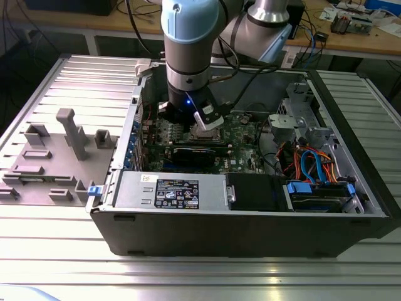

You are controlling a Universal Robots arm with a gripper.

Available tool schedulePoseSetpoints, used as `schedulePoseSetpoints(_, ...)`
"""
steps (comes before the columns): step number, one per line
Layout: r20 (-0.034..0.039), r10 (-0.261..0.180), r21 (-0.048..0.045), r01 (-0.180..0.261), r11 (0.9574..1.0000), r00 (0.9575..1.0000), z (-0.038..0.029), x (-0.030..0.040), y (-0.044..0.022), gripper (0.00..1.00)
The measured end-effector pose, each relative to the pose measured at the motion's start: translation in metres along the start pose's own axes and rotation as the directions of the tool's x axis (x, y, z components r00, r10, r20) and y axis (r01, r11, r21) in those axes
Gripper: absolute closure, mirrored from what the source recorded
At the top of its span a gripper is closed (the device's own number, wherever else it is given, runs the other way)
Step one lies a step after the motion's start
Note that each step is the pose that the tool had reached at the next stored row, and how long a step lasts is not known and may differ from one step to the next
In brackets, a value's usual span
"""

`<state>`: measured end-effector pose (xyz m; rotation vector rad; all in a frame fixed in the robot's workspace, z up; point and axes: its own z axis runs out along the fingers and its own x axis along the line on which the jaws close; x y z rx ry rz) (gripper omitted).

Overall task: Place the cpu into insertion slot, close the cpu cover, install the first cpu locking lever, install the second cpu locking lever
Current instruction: 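Install the second cpu locking lever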

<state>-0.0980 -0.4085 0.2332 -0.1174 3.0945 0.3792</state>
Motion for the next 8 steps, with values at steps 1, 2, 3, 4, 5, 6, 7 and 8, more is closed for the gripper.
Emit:
schedulePoseSetpoints(1,0.0001,0.0,-0.0002,0.0,1.0,1.0,-0.0001,0.0,0.0,0.89)
schedulePoseSetpoints(2,-0.0001,0.0,0.0002,0.0,1.0,1.0,-0.0004,0.0,0.0001,0.89)
schedulePoseSetpoints(3,-0.0001,0.0,0.0001,0.0,1.0,1.0,-0.0005,0.0,0.0001,0.89)
schedulePoseSetpoints(4,-0.0001,0.0,0.0001,0.0,1.0,1.0,-0.0007,0.0,0.0001,0.89)
schedulePoseSetpoints(5,-0.0002,0.0,0.0003,0.0,1.0,1.0,-0.0008,0.0,0.0001,0.89)
schedulePoseSetpoints(6,-0.0001,0.0,0.0002,0.0,1.0,1.0,-0.0009,0.0,0.0002,0.89)
schedulePoseSetpoints(7,-0.0001,0.0,0.0001,0.0,1.0,1.0,-0.001,0.0,0.0002,0.89)
schedulePoseSetpoints(8,-0.0001,0.0,0.0002,0.0,1.0,1.0,-0.0012,0.0,0.0002,0.89)
